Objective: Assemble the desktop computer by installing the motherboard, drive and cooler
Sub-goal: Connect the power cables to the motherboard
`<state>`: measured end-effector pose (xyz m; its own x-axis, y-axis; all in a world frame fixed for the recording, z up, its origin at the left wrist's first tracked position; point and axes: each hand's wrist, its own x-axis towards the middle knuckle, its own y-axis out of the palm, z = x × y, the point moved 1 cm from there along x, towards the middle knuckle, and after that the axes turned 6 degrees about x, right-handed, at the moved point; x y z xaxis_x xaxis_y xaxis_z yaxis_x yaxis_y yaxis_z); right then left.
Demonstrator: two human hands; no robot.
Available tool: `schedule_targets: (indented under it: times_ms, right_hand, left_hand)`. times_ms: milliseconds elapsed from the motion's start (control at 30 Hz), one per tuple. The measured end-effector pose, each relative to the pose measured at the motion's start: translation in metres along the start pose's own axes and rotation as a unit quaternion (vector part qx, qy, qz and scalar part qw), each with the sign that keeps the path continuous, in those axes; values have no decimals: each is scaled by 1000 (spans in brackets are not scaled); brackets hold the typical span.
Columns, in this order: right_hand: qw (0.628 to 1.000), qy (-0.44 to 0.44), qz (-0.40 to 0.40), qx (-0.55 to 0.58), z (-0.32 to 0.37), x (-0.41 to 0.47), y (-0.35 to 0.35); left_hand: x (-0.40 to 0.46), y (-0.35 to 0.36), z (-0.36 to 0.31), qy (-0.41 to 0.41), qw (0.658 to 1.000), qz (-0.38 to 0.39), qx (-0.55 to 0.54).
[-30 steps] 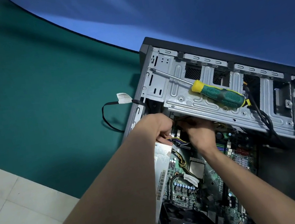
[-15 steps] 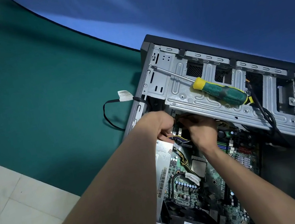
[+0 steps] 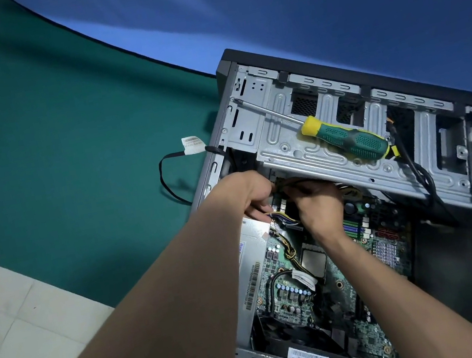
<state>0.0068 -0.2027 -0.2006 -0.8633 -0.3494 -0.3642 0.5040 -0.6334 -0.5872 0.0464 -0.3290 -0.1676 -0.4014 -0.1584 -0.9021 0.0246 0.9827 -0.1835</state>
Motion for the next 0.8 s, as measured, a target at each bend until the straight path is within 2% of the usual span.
schedule_targets:
  times_ms: [100, 233, 333, 500, 567, 700, 800]
  right_hand:
    - [1000, 5, -10, 3, 1, 0, -2]
    - [999, -14, 3, -50, 4, 0, -3]
    - [996, 9, 18, -92, 3, 3, -2]
    - [1000, -10, -13, 3, 1, 1, -3]
    - [1000, 7, -1, 27, 0, -1, -2]
    - [999, -24, -18, -13, 1, -1, -2]
    - [1000, -1, 2, -11, 0, -1, 0]
  left_hand:
    - [-3, -1, -1, 3, 1000, 3, 0]
    - [-5, 0, -2, 3, 1000, 14, 11]
    - [-4, 2, -2, 1, 1000, 18, 22]
    - [-3, 2, -2, 0, 1000, 18, 23]
    - [-3, 2, -2, 1, 1000, 20, 23]
    - [-4, 2, -2, 2, 999, 25, 27]
    - [-4, 1, -2, -1, 999, 27, 35]
